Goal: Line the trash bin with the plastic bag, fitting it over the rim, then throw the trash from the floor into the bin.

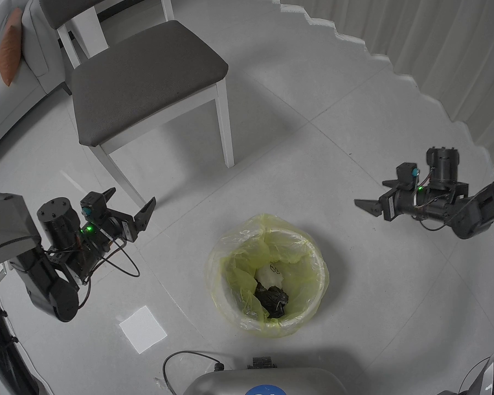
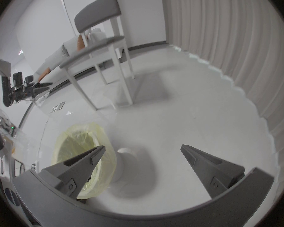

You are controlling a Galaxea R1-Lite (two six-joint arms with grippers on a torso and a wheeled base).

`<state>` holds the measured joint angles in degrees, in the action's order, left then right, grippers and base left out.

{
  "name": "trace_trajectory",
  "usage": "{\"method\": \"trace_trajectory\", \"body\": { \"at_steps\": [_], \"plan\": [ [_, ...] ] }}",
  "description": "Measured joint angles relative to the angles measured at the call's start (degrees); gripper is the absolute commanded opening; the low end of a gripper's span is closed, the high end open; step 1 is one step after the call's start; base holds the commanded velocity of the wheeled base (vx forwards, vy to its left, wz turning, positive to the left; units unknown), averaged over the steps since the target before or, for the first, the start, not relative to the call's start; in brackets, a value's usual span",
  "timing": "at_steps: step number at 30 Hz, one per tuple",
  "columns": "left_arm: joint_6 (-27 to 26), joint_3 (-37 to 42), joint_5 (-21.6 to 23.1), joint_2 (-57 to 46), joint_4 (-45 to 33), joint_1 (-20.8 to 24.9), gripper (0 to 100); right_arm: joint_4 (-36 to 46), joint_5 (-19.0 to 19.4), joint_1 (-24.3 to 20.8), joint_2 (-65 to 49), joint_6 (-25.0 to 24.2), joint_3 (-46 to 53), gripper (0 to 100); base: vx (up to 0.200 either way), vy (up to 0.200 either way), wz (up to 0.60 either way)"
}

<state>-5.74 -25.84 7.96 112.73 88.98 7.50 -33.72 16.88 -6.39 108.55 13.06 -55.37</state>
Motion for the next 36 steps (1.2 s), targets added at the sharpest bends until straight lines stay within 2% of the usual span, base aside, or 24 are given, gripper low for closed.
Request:
{"method": "trace_trajectory", "body": {
  "at_steps": [9, 14, 19, 29, 33, 36],
  "plan": [
    [1.7, 12.7, -0.3, -16.6, -1.5, -1.1, 100, -0.6, -4.0, -0.9, -24.0, -6.4, 12.5, 100, 0.000, 0.000, 0.00],
    [3.3, 17.0, -0.9, -28.0, -7.7, -1.7, 100, 0.8, -5.1, -0.5, -38.5, -8.4, 20.9, 100, 0.000, 0.000, 0.00],
    [4.2, 19.0, -1.2, -40.4, -18.9, -2.0, 100, 6.3, -5.5, 0.3, -52.7, -10.6, 27.6, 100, 0.000, 0.000, 0.00],
    [5.6, 19.5, -0.9, -67.7, -47.3, -4.2, 100, 19.2, -6.7, 2.7, -78.3, -15.2, 36.9, 100, 0.000, 0.000, 0.00],
    [5.9, 20.1, -1.3, -79.4, -58.4, -5.7, 100, 22.2, -9.0, 3.7, -86.8, -15.9, 41.8, 100, 0.000, 0.000, 0.00],
    [6.2, 21.3, -3.6, -87.9, -68.4, -6.8, 100, 24.2, -12.4, 4.4, -92.6, -16.7, 45.6, 100, 0.000, 0.000, 0.00]
  ]
}}
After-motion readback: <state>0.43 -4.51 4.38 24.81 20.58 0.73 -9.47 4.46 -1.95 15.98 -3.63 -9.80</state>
